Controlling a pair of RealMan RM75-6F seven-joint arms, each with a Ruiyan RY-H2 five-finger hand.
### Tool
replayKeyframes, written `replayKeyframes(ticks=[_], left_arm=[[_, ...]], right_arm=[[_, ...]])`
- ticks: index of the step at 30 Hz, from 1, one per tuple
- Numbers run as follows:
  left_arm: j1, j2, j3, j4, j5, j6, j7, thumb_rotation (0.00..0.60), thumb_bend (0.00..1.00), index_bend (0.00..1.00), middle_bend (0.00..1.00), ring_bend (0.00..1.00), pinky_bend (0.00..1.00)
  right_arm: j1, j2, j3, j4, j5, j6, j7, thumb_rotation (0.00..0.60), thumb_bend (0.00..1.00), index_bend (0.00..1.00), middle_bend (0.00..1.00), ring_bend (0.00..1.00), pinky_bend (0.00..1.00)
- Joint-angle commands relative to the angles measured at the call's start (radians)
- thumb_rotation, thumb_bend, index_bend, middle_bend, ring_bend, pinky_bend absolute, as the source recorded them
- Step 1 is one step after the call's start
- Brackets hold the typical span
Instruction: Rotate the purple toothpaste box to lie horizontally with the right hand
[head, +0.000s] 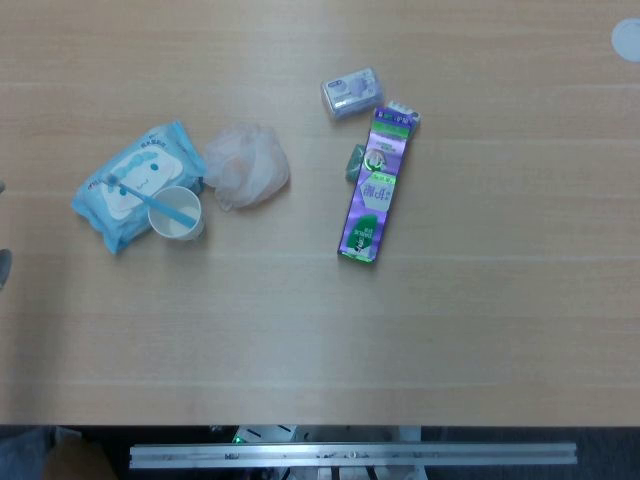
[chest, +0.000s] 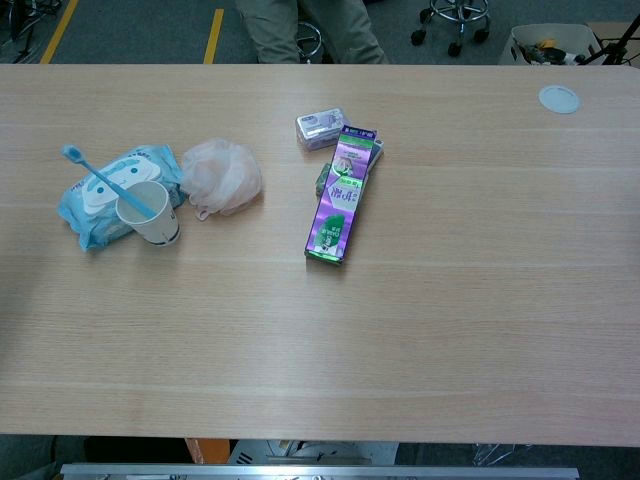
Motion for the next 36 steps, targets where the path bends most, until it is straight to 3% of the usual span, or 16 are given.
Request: replayKeyframes(ticks=[1, 12, 21, 26, 36], left_arm=[[-0.001, 0.001, 0.0, 0.001, -0.001, -0.004, -0.002, 0.6, 0.31, 0.22, 0.19, 0.19, 0.16], [0.006, 0.015, 0.006, 0.0, 0.003, 0.004, -0.021, 0.6, 0.31, 0.22, 0.19, 0.19, 0.16], [0.025, 0.027, 0.017, -0.012, 0.012, 0.025, -0.03, 0.6, 0.31, 0.22, 0.19, 0.19, 0.16], [0.043, 0.039, 0.023, -0.02, 0.012, 0.045, -0.036, 0.6, 0.31, 0.22, 0.18, 0.19, 0.16], [0.068, 0.048, 0.033, -0.031, 0.018, 0.068, -0.041, 0.6, 0.31, 0.22, 0.18, 0.19, 0.16]], right_arm=[[0.001, 0.001, 0.001, -0.003, -0.001, 0.0, -0.003, 0.6, 0.44, 0.27, 0.28, 0.28, 0.32], [0.065, 0.044, -0.029, -0.047, -0.11, -0.073, 0.025, 0.6, 0.44, 0.27, 0.28, 0.28, 0.32], [0.297, 0.059, -0.026, -0.137, -0.242, -0.351, 0.014, 0.6, 0.41, 0.27, 0.28, 0.28, 0.32], [0.425, 0.012, -0.011, -0.177, -0.223, -0.539, -0.017, 0.6, 0.33, 0.26, 0.28, 0.24, 0.26], [0.609, -0.187, 0.056, -0.149, -0.14, -0.724, -0.084, 0.6, 0.31, 0.26, 0.28, 0.24, 0.24]])
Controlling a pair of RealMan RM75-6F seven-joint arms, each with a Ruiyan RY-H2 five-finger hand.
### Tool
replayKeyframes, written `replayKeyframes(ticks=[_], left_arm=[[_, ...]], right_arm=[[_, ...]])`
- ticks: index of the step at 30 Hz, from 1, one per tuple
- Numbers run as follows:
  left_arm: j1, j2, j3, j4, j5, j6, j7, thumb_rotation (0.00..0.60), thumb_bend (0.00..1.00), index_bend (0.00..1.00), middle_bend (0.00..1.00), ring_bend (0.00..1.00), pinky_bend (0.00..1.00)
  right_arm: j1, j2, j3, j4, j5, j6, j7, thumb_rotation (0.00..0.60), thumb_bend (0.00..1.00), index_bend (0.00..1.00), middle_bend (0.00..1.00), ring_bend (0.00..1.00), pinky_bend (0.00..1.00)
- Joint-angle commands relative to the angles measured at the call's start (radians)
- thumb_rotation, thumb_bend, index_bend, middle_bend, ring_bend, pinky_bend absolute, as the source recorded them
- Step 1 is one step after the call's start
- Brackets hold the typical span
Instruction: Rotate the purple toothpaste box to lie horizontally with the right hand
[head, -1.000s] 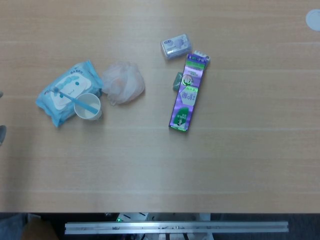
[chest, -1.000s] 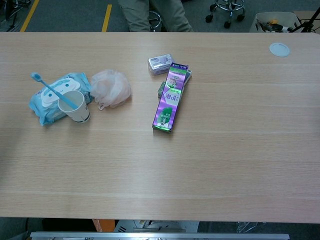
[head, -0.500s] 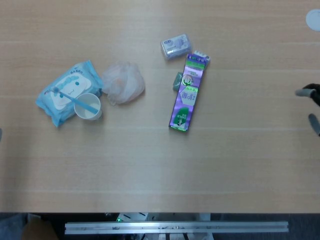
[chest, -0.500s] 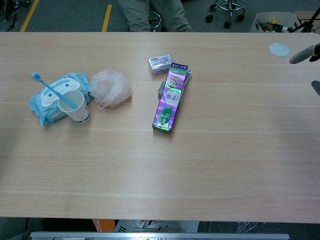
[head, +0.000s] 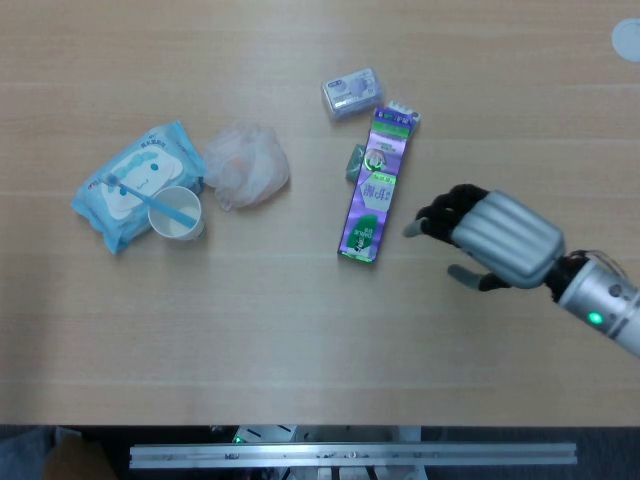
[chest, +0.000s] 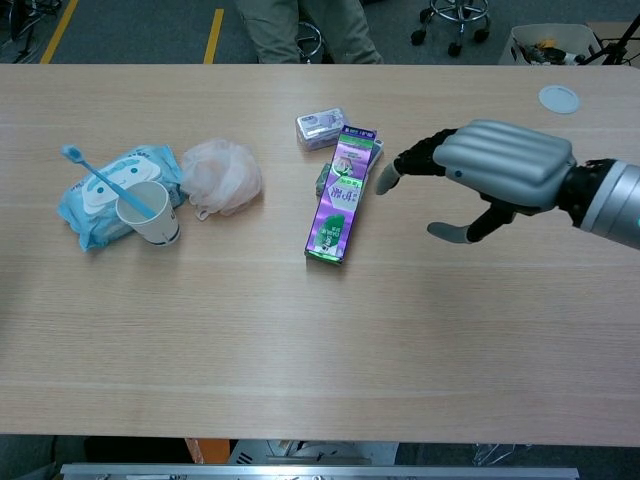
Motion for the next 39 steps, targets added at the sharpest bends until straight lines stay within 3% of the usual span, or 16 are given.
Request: replayKeyframes(ticks=[1, 5, 15, 24, 30, 39], left_arm=[[0.003, 0.0, 0.002, -0.001, 0.002, 0.001, -0.001, 0.6, 0.31, 0.22, 0.18, 0.19, 0.16], [0.006, 0.005, 0.004, 0.0, -0.005, -0.005, -0.02, 0.6, 0.31, 0.22, 0.18, 0.19, 0.16], [0.018, 0.009, 0.005, 0.006, 0.0, 0.005, -0.036, 0.6, 0.31, 0.22, 0.17, 0.19, 0.16], [0.031, 0.017, 0.008, 0.013, 0.0, 0.014, -0.055, 0.6, 0.31, 0.22, 0.17, 0.19, 0.16], [0.034, 0.013, 0.011, 0.031, 0.004, 0.011, -0.072, 0.6, 0.31, 0.22, 0.17, 0.19, 0.16], [0.031, 0.003, 0.009, 0.051, 0.011, 0.006, -0.093, 0.6, 0.31, 0.22, 0.17, 0.19, 0.16]], right_arm=[[0.072, -0.083, 0.032, 0.026, 0.05, -0.079, -0.033, 0.6, 0.3, 0.26, 0.28, 0.24, 0.24], [0.136, -0.151, 0.054, 0.069, 0.134, -0.163, -0.057, 0.6, 0.27, 0.26, 0.28, 0.24, 0.24], [0.258, -0.34, 0.089, 0.233, 0.253, -0.252, -0.032, 0.6, 0.26, 0.26, 0.29, 0.24, 0.24], [0.33, -0.459, 0.058, 0.373, 0.289, -0.305, -0.027, 0.6, 0.26, 0.26, 0.29, 0.24, 0.24], [0.326, -0.457, 0.016, 0.38, 0.297, -0.304, -0.02, 0.6, 0.26, 0.26, 0.3, 0.24, 0.24], [0.273, -0.369, -0.057, 0.312, 0.295, -0.239, -0.043, 0.6, 0.26, 0.26, 0.3, 0.24, 0.24]])
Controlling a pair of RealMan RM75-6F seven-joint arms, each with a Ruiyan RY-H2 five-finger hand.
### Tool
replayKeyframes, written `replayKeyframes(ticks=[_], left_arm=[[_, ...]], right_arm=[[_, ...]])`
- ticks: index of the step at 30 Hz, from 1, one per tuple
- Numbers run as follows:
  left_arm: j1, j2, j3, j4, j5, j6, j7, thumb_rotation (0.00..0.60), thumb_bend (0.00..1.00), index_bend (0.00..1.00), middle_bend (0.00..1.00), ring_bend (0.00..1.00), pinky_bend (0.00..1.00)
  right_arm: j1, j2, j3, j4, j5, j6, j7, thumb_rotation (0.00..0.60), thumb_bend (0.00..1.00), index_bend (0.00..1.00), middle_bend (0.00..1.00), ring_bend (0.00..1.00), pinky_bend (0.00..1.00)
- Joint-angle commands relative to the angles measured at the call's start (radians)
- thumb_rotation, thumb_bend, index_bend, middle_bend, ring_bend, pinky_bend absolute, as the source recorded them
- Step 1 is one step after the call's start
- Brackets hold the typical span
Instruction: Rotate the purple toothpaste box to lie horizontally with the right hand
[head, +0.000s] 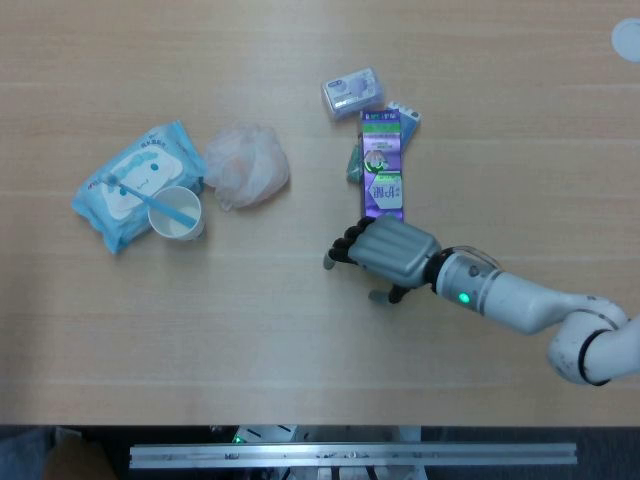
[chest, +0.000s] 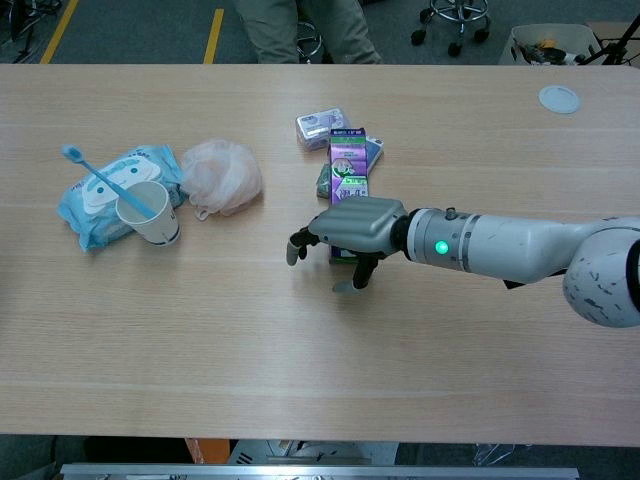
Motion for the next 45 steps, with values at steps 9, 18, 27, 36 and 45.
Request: replayKeyframes(ticks=[9, 18, 27, 36, 45], left_arm=[[0.004, -0.008, 0.001, 0.027, -0.005, -0.005, -0.024, 0.6, 0.31, 0.22, 0.17, 0.19, 0.16], [-0.002, -0.019, -0.002, 0.041, -0.003, -0.014, -0.038, 0.6, 0.31, 0.22, 0.17, 0.19, 0.16], [0.009, -0.008, 0.004, 0.038, -0.006, -0.008, -0.052, 0.6, 0.31, 0.22, 0.16, 0.19, 0.16], [0.011, -0.002, 0.007, 0.034, -0.006, -0.014, -0.06, 0.6, 0.31, 0.22, 0.16, 0.19, 0.16], [0.006, -0.001, 0.009, 0.031, -0.004, -0.027, -0.063, 0.6, 0.31, 0.22, 0.16, 0.19, 0.16]], right_arm=[[-0.118, 0.179, -0.107, -0.05, 0.027, 0.094, 0.008, 0.6, 0.26, 0.26, 0.3, 0.24, 0.24], [-0.166, 0.253, -0.08, -0.054, 0.062, 0.181, 0.03, 0.6, 0.26, 0.26, 0.3, 0.24, 0.24], [-0.159, 0.188, 0.02, -0.031, 0.271, 0.257, -0.171, 0.6, 0.06, 0.22, 0.28, 0.22, 0.24], [-0.109, 0.103, 0.038, 0.028, 0.451, 0.238, -0.331, 0.6, 0.03, 0.19, 0.27, 0.22, 0.24], [-0.073, 0.023, 0.033, 0.104, 0.531, 0.213, -0.392, 0.6, 0.03, 0.19, 0.27, 0.22, 0.24]])
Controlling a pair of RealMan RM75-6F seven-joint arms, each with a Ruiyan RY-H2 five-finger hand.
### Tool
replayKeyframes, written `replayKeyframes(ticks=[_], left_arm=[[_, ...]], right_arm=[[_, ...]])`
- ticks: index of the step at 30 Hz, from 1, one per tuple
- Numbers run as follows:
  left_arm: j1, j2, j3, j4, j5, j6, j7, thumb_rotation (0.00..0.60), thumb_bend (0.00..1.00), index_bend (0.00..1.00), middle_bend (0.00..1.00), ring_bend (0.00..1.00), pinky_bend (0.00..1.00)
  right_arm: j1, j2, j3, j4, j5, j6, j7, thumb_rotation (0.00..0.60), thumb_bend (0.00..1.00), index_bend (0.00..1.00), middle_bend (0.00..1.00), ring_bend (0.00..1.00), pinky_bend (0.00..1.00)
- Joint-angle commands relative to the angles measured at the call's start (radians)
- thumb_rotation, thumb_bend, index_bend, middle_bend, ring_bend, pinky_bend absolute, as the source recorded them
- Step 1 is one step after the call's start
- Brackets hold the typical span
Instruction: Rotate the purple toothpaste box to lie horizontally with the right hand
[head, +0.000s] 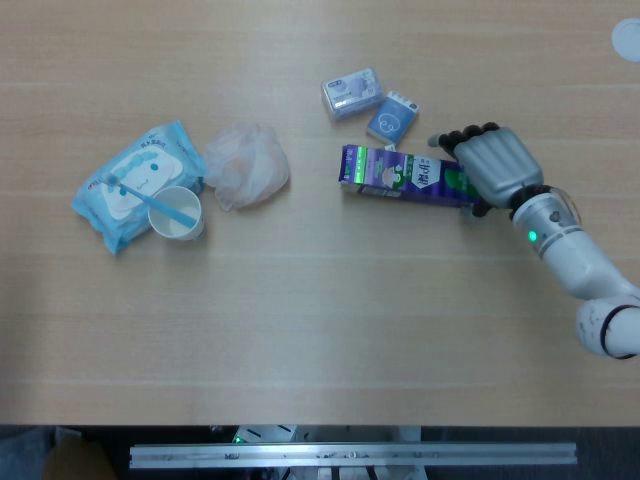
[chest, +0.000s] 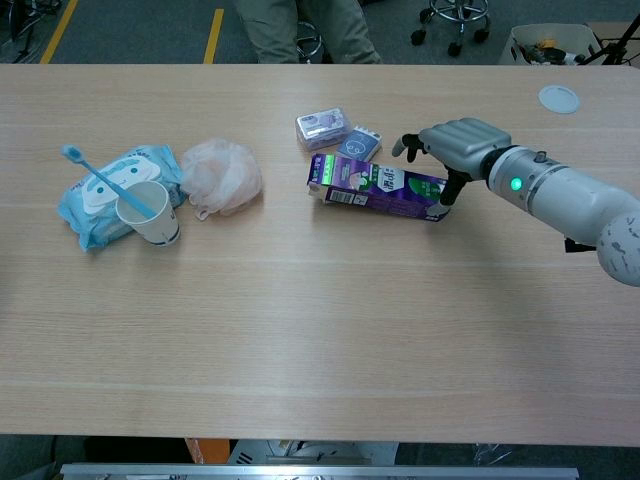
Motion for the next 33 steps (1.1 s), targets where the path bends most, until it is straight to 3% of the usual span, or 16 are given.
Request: replayKeyframes(ticks=[1, 4, 7, 11, 14, 17, 25, 28, 33], left_arm=[[0.0, 0.001, 0.001, 0.0, -0.001, -0.002, -0.001, 0.6, 0.31, 0.22, 0.16, 0.19, 0.16], [0.0, 0.002, 0.002, 0.0, -0.002, -0.005, -0.004, 0.6, 0.31, 0.22, 0.16, 0.19, 0.16], [0.001, 0.002, 0.004, 0.0, -0.001, -0.007, -0.006, 0.6, 0.31, 0.22, 0.16, 0.19, 0.16], [0.003, 0.004, 0.005, 0.001, -0.003, -0.007, -0.009, 0.6, 0.31, 0.22, 0.15, 0.19, 0.16], [0.006, 0.007, 0.006, 0.001, -0.004, -0.004, -0.012, 0.6, 0.31, 0.22, 0.15, 0.19, 0.16], [0.008, 0.01, 0.006, 0.0, -0.007, -0.004, -0.014, 0.6, 0.31, 0.22, 0.15, 0.19, 0.16], [0.006, 0.011, 0.007, -0.007, -0.002, -0.006, -0.01, 0.6, 0.31, 0.22, 0.15, 0.19, 0.16], [0.005, 0.014, 0.01, -0.015, -0.003, -0.014, -0.005, 0.6, 0.31, 0.22, 0.14, 0.19, 0.16], [0.008, 0.02, 0.011, -0.023, 0.0, -0.009, -0.005, 0.6, 0.31, 0.22, 0.14, 0.19, 0.16]], right_arm=[[0.011, -0.025, -0.008, 0.019, 0.019, -0.003, -0.025, 0.6, 0.03, 0.19, 0.27, 0.22, 0.24], [0.018, -0.053, -0.015, 0.041, 0.044, 0.012, -0.061, 0.6, 0.05, 0.19, 0.27, 0.22, 0.25], [0.022, -0.075, -0.02, 0.057, 0.066, 0.031, -0.095, 0.6, 0.16, 0.22, 0.28, 0.22, 0.29], [0.03, -0.093, -0.033, 0.07, 0.094, 0.048, -0.152, 0.6, 0.29, 0.37, 0.33, 0.27, 0.41], [0.034, -0.08, -0.027, 0.051, 0.079, 0.061, -0.157, 0.6, 0.32, 0.46, 0.39, 0.36, 0.53], [0.042, -0.027, -0.016, -0.008, 0.043, 0.062, -0.149, 0.6, 0.33, 0.51, 0.43, 0.42, 0.61], [0.099, 0.172, 0.018, -0.199, -0.023, 0.008, -0.149, 0.6, 0.31, 0.52, 0.43, 0.43, 0.61], [0.145, 0.244, 0.007, -0.243, 0.008, -0.073, -0.17, 0.6, 0.31, 0.52, 0.43, 0.43, 0.61], [0.229, 0.313, -0.053, -0.272, 0.064, -0.149, -0.254, 0.6, 0.31, 0.52, 0.43, 0.43, 0.61]])
